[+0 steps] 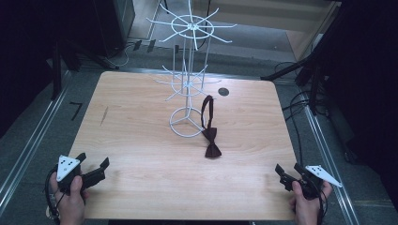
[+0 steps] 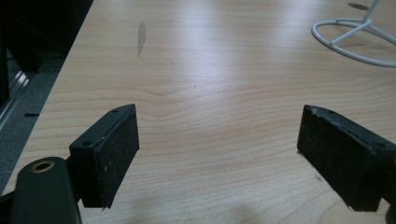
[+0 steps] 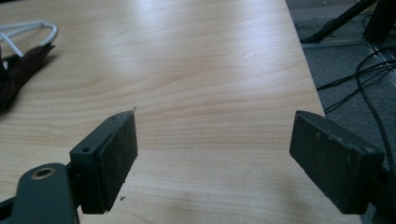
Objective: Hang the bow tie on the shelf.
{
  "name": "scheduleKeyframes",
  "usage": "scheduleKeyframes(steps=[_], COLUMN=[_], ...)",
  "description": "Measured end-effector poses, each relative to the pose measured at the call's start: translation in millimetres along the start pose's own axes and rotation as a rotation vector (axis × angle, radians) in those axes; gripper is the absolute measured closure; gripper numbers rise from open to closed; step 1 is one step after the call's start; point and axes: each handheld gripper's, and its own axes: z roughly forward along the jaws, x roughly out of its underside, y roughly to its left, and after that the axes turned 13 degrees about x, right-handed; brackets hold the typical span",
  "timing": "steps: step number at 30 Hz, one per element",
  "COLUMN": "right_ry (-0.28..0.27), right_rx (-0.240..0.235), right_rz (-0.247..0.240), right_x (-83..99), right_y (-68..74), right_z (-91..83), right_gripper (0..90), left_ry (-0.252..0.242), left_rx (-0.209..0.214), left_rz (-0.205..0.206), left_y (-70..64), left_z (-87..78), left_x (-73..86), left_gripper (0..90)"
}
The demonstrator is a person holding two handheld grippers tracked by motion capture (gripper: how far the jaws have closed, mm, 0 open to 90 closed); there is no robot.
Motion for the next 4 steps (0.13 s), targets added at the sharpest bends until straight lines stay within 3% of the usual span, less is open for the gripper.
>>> scheduleKeyframes(steps=[4], right_ry=[-0.021], right_rx=[0.002], right_rz=[0.028], right_x=[1.7], right_y=[-0.2], right_z=[-1.0], right_gripper=[15.9], left_ry=[0.005], left_rx=[-0.001], left_rz=[0.003], left_y=[-0.2], left_z=[0.6], left_x=[-0.2], left_gripper=[13.5])
